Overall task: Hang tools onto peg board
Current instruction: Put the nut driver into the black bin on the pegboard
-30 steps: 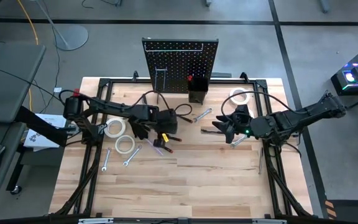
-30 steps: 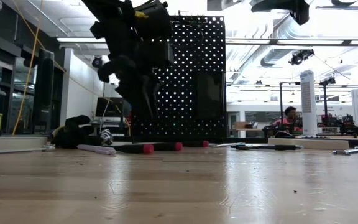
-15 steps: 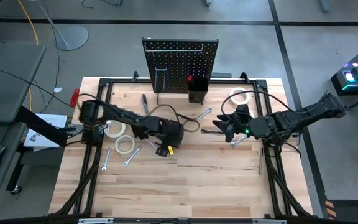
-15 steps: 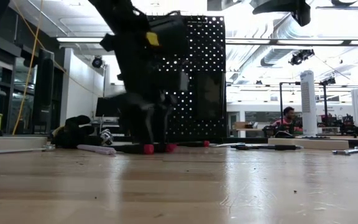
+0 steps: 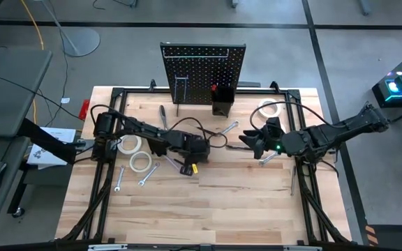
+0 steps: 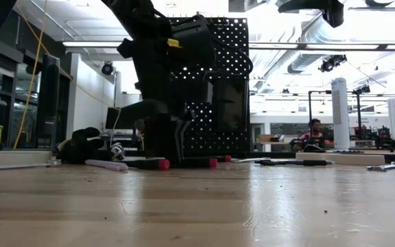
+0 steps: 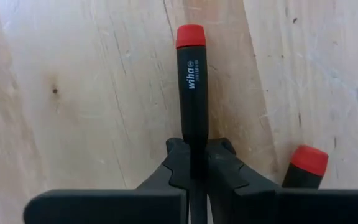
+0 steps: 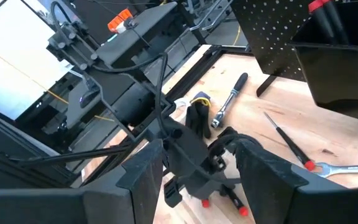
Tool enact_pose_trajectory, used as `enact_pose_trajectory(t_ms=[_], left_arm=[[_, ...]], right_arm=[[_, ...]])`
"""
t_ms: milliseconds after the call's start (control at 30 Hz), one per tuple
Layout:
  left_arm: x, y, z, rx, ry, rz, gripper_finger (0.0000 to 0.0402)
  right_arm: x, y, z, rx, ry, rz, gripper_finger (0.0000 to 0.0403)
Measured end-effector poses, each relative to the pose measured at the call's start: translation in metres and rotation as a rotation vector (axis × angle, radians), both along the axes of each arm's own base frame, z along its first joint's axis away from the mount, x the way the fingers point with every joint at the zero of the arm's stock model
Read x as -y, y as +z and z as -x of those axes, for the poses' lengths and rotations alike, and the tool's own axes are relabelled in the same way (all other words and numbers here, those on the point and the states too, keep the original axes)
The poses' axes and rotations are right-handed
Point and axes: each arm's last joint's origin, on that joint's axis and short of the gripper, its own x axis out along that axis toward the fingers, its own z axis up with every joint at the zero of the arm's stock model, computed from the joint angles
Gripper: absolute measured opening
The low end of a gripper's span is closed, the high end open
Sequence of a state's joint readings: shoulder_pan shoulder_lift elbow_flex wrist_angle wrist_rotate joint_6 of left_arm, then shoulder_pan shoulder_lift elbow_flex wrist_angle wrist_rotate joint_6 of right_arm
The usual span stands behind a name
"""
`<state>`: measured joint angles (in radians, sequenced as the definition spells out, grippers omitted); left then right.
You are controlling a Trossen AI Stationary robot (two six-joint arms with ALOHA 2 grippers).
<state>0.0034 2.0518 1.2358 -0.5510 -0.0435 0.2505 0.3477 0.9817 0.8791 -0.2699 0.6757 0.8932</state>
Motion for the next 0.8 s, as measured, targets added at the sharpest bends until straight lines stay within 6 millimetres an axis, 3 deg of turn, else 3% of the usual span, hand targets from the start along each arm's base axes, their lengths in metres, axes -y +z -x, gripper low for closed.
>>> enact_pose_trajectory(t_ms=[133,267,600,667,800], left_arm=[[0.000,0.007,0.000,0.020,0.041,0.036,0.0013],[-0.003,0.031,0.002,0.118,0.126,0.113,0.0010],[-0.012,0.122,0.014,0.456,0.170,0.175,0.0005],[-0.014,0.128,0.016,0.468,0.139,0.146,0.0004],[-0.013,0.118,0.026,0.328,0.089,0.120,0.0003]], right_arm=[[0.000,0.000,0.000,0.001,0.006,0.004,0.0193],[0.000,0.001,0.000,-0.001,0.016,0.013,0.0193],[-0.001,0.021,-0.002,0.055,0.071,0.113,0.0193],[0.000,0.021,-0.002,0.049,0.066,0.119,0.0193],[-0.004,0.009,-0.010,0.000,0.100,0.030,0.0193]])
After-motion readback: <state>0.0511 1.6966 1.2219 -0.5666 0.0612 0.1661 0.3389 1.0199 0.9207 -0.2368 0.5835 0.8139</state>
